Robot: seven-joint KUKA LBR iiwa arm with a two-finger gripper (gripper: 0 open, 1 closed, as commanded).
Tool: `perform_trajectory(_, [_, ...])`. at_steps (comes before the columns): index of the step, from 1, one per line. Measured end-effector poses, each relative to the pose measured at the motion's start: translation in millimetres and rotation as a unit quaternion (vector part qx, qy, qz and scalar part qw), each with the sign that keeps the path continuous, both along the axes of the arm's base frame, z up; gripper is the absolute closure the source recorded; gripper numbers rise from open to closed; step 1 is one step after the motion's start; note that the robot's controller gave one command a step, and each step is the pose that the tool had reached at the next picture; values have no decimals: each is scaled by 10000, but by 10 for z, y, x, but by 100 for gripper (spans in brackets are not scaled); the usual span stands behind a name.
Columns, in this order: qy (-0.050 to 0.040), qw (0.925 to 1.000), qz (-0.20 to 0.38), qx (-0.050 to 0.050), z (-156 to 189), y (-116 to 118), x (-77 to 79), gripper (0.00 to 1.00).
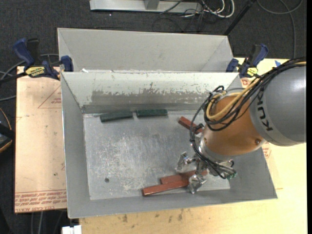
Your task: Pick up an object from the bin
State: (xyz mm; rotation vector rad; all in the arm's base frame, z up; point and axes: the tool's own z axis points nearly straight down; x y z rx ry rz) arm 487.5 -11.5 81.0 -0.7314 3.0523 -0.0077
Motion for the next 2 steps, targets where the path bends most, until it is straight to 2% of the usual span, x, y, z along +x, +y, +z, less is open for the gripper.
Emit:
perform_trajectory(1, [0,10000,3,0,0,1,0,100])
perform_trajectory(2, [0,10000,-8,25,1515,-81,-60,100])
